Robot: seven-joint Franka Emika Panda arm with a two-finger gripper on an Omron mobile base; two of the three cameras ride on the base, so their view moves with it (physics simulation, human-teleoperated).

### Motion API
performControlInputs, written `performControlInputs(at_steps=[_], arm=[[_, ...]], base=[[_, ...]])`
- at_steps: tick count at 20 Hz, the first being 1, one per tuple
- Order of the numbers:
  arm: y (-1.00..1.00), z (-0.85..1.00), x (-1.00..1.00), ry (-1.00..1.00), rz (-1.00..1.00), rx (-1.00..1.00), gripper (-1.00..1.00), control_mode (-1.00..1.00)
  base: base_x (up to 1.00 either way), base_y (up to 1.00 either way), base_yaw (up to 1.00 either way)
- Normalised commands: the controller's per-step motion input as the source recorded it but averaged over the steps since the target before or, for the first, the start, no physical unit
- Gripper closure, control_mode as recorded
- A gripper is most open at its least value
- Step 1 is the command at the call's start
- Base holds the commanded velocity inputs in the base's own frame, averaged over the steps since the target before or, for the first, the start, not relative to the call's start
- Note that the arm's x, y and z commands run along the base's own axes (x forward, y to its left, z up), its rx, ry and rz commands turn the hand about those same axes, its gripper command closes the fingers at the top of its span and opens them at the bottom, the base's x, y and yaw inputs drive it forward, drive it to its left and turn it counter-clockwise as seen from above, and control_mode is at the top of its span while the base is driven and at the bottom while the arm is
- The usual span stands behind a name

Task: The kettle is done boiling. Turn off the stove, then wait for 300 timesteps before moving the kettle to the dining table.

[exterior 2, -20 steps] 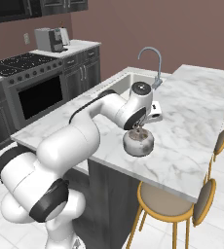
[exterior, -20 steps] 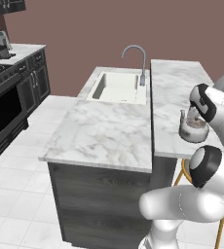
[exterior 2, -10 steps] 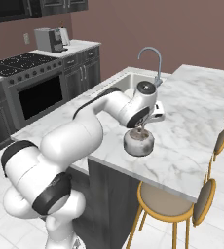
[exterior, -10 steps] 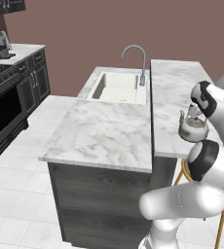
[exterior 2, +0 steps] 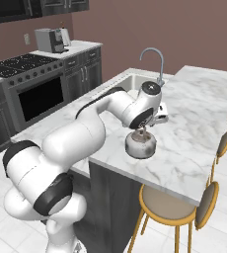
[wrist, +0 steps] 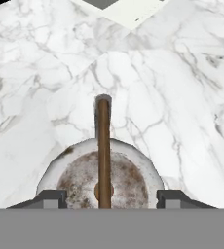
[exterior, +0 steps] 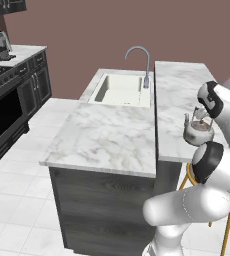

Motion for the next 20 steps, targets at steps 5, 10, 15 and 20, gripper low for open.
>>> performControlInputs(at_steps=[5,10,15,20], arm=[[0.00,0.00,0.00,0.00,0.00,0.00,-1.00,-1.00],[0.05,0.10,0.00,0.00,0.00,0.00,-1.00,-1.00],[0.07,0.34,0.00,0.01,0.00,-0.01,-1.00,-1.00],[0.01,0.44,-0.08,0.00,-0.01,-0.04,-1.00,-1.00]], base=[[0.00,0.00,0.00],[0.00,0.00,0.00],[0.00,0.00,0.00],[0.00,0.00,0.00]])
